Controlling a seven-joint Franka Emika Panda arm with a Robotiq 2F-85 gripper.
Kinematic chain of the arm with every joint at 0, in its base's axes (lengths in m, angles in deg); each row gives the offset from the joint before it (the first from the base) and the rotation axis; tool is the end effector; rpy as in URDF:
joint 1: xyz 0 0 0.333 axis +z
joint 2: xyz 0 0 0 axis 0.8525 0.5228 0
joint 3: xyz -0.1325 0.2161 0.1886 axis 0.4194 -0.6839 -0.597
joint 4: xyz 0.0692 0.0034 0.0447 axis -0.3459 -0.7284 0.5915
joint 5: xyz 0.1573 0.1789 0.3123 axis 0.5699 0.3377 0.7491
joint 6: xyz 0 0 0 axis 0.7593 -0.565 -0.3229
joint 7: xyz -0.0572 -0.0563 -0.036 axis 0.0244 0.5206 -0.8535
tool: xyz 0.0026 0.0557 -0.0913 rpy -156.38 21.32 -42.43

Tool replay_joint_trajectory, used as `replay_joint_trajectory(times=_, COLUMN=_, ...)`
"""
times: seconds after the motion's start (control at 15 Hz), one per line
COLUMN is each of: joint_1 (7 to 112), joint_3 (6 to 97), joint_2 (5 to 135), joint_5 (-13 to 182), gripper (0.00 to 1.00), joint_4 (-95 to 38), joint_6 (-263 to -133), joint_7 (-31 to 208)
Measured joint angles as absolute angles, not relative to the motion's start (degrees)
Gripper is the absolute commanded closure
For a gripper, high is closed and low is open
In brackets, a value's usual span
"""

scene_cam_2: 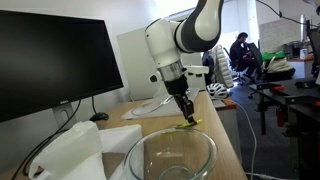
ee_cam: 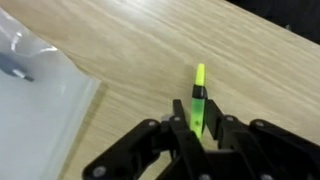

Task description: Put the marker in the glass bowl

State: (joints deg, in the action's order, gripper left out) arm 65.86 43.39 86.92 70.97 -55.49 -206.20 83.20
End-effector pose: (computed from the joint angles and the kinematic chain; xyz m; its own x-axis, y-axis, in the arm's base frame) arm 0.5473 0.1144 0.1259 0.8876 0.4234 -0.1813 0.4436 -0.8917 0.0895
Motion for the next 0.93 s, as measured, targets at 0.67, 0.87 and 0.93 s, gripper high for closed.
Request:
replay_joint_trajectory(times=0.67, joint_1=66.6, joint_3=43.2, joint_2=90.5, joint_5=72.8, gripper=1.00, joint_4=-51.3, joint_6=-204.9, joint_7=83.1)
replay_joint_trajectory(times=0.87, joint_1=66.5, joint_3=43.0, joint_2=90.0, joint_5=75.2, gripper=0.96, joint_4=-50.6, joint_6=-204.9, joint_7=83.1)
replay_joint_trajectory(times=0.93, joint_1=66.5, joint_3=43.0, joint_2=89.6, joint_5=76.0, gripper=0.96, joint_4=-50.3, joint_6=-204.5, joint_7=83.3)
